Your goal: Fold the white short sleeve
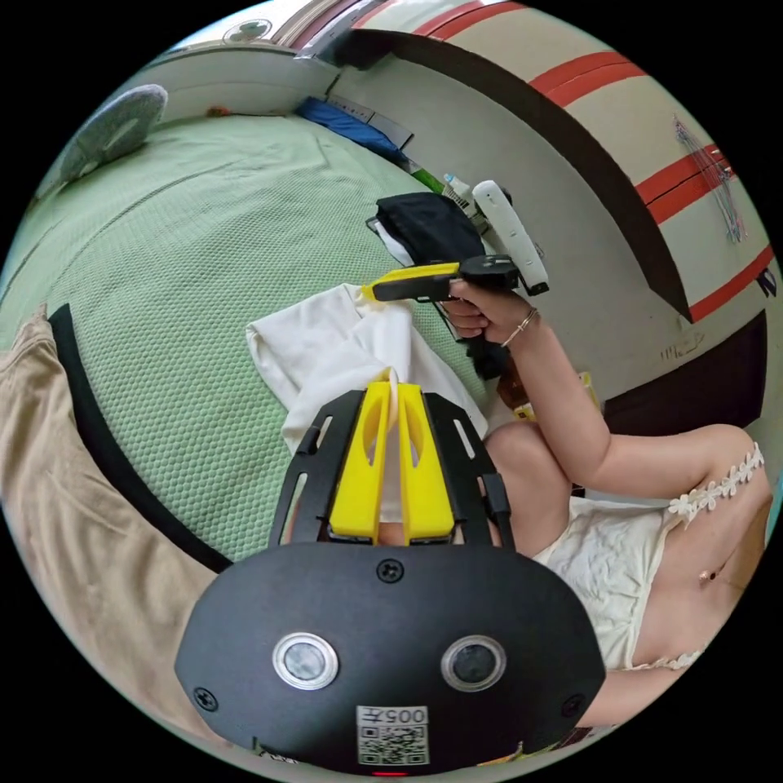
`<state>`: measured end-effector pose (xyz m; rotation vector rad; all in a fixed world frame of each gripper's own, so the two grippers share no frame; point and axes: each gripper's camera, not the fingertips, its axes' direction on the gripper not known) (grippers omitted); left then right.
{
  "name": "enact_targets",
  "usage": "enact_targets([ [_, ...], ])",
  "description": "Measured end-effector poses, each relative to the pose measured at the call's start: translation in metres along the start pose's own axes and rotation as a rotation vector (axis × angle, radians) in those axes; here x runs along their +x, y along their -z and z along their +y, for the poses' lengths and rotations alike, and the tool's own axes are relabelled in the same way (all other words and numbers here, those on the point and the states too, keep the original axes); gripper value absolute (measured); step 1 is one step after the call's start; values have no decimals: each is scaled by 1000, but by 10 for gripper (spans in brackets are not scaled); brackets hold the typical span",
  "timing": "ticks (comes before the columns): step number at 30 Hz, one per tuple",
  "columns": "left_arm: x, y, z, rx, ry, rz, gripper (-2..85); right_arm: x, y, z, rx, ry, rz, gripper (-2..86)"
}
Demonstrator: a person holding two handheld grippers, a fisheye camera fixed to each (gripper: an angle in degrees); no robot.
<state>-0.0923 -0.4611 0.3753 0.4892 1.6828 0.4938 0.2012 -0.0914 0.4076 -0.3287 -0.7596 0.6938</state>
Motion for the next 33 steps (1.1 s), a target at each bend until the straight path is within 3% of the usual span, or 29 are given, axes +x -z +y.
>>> enact_targets([
  [10,-11,15,3,67,66,-94,13,-23,-15,-8,-35,61,174,-12],
  [19,-44,27,12,229,284,-289,13,25,-13,-8,89,-205,-29,-15],
  [22,-53,17,11,211,310,-325,12,30,-24,-7,85,-230,-92,-13],
  [27,-49,16,7,206,309,-355,13,20,21,5,275,-189,-41,11],
  [33,-44,20,6,188,338,-389,13,2,-13,0,107,-102,-14,50],
])
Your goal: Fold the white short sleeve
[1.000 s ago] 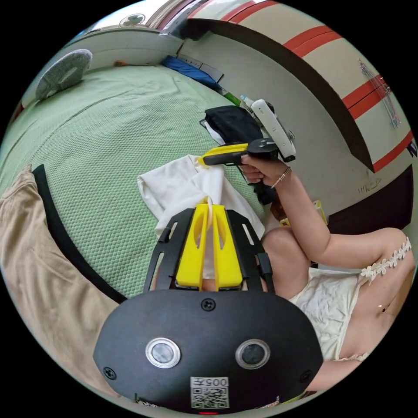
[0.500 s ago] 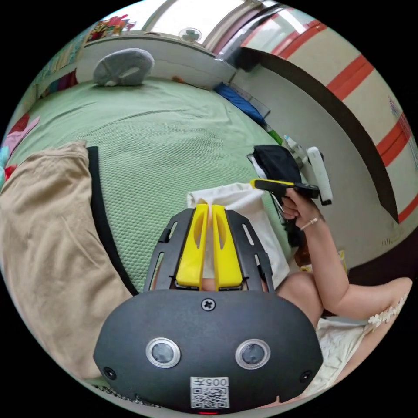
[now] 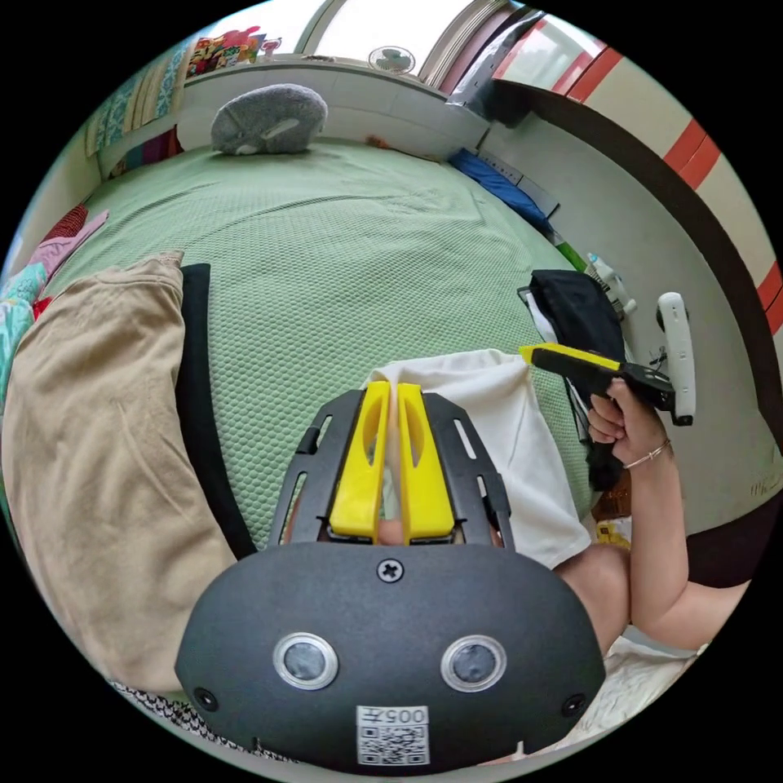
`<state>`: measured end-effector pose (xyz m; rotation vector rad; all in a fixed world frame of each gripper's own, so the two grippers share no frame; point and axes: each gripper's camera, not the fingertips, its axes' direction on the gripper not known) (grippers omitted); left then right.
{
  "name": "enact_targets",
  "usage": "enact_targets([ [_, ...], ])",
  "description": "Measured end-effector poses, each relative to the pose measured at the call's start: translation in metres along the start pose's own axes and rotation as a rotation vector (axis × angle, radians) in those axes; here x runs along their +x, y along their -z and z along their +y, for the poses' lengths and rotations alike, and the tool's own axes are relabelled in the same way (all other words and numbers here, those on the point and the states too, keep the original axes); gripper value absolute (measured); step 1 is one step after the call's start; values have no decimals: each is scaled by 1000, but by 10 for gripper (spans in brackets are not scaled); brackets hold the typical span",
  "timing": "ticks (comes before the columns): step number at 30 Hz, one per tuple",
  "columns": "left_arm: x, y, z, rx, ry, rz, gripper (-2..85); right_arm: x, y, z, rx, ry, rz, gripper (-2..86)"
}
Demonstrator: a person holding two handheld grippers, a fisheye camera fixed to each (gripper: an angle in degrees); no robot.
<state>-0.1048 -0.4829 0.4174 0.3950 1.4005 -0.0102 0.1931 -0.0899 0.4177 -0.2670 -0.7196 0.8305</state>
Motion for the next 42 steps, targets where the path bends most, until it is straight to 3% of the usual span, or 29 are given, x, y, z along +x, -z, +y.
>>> enact_targets([
  [3,-2,2,3,0,18,-2,13,-10,-23,-1,-75,46,42,40],
  [7,-3,8,5,16,34,7,16,-13,-15,-2,4,-12,43,-9],
  [16,-5,8,11,-17,84,-7,43,-26,-29,-1,-68,-16,79,-5],
  [22,-7,33,21,22,97,-20,47,-65,7,20,93,95,187,-11],
  [31,-10,63,43,38,126,-32,58,-111,-50,28,-124,236,219,-14],
  [38,11,80,57,35,74,-12,66,-84,-34,20,-101,51,81,-12],
  [42,22,89,65,37,55,17,63,-92,3,38,9,68,-10,-10],
])
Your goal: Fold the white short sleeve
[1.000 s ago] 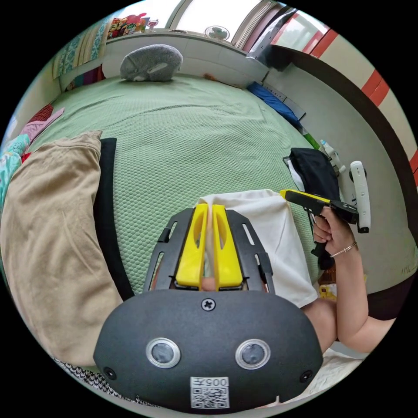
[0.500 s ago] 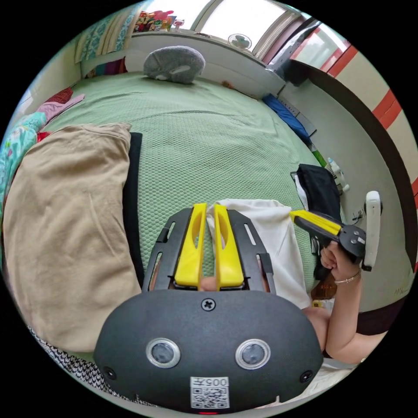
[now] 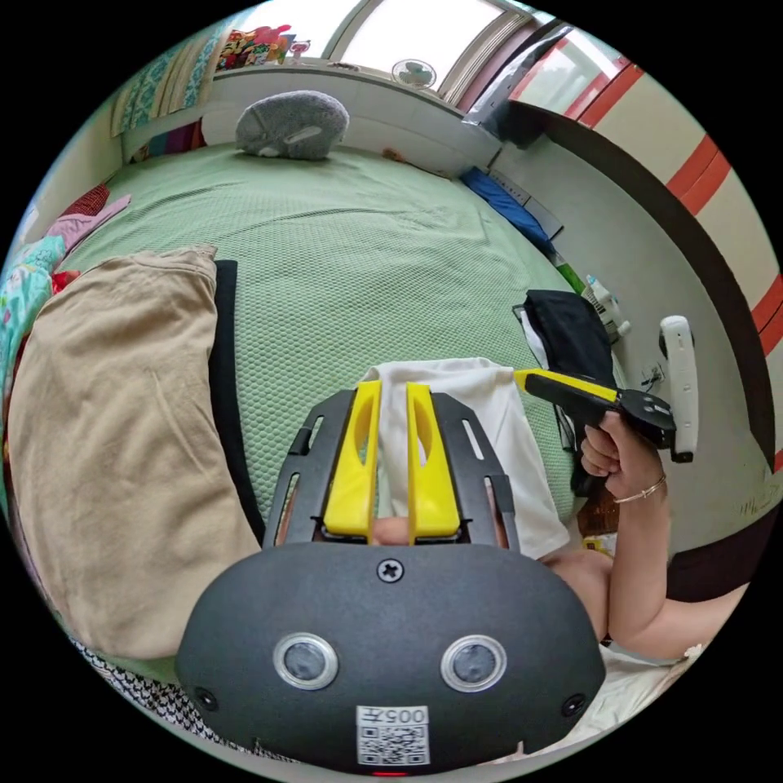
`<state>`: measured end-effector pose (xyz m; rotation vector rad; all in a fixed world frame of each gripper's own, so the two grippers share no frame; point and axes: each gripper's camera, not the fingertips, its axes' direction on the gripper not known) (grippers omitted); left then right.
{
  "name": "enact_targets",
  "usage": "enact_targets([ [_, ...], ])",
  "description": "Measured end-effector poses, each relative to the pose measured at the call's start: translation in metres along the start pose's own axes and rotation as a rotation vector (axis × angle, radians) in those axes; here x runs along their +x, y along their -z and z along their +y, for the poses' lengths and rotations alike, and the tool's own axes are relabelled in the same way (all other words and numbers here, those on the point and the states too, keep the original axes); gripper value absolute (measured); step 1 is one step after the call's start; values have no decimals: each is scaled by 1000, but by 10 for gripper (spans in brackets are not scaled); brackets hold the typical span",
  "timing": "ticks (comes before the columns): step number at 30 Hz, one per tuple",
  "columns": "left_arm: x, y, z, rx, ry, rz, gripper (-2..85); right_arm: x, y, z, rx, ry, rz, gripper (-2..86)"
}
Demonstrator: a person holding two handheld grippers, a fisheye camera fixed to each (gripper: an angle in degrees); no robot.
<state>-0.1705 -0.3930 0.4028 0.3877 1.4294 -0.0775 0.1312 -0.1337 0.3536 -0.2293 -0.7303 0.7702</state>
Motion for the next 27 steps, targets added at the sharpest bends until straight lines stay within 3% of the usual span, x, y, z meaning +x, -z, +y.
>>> enact_targets([
  [5,19,16,16,11,-41,-33,61,-38,-7,13,-56,127,-147,-10],
  [11,30,34,40,25,-39,-26,61,-52,-52,11,-179,137,-94,-12],
  [17,40,45,68,-8,-59,-28,62,-46,-4,21,1,99,-204,-9],
  [27,88,54,126,-91,-165,-20,67,-96,-9,29,26,243,-288,-10],
])
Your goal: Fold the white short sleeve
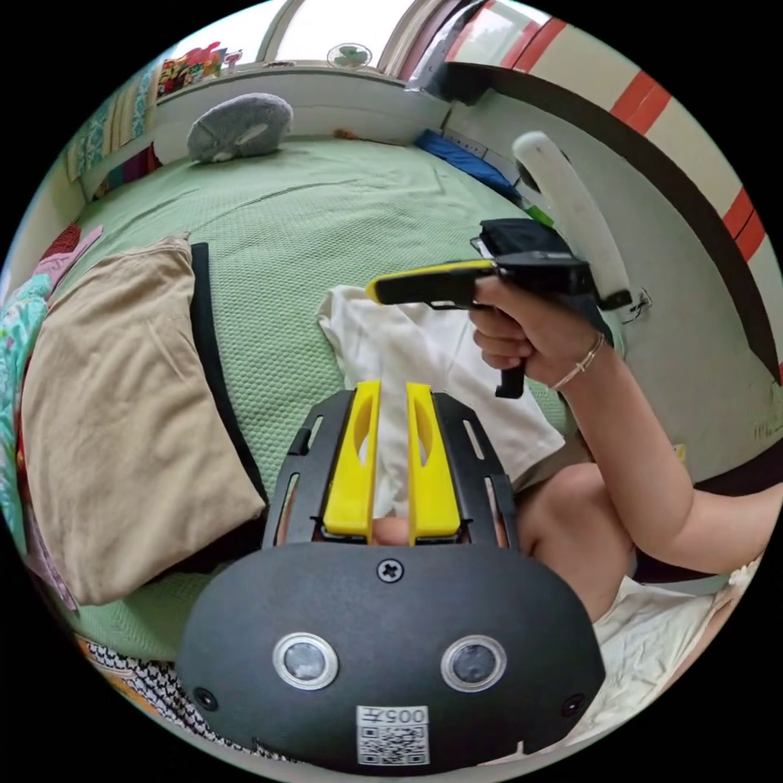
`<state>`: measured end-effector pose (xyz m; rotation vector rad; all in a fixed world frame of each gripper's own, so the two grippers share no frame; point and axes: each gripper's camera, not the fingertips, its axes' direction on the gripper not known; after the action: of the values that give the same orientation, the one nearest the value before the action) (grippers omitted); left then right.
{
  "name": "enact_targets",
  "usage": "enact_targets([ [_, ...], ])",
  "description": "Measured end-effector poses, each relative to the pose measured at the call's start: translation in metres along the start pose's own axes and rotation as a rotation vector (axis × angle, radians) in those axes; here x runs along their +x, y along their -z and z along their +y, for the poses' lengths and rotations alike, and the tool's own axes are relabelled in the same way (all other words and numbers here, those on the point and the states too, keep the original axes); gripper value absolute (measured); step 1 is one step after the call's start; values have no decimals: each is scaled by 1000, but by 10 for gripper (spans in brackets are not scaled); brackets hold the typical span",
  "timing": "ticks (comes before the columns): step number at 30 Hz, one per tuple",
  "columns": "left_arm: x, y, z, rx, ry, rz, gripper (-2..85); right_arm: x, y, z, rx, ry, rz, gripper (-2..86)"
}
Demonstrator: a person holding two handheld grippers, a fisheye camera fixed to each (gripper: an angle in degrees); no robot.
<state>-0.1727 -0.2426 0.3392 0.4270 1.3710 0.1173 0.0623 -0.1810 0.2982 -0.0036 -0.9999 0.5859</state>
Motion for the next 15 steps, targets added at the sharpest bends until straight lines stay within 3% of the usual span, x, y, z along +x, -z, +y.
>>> enact_targets([
  [7,24,-1,24,-56,-1,67,81,-32,-59,5,-104,-18,74,-12],
  [15,47,-10,54,-124,-57,-81,77,-61,-33,20,-16,9,74,-11],
])
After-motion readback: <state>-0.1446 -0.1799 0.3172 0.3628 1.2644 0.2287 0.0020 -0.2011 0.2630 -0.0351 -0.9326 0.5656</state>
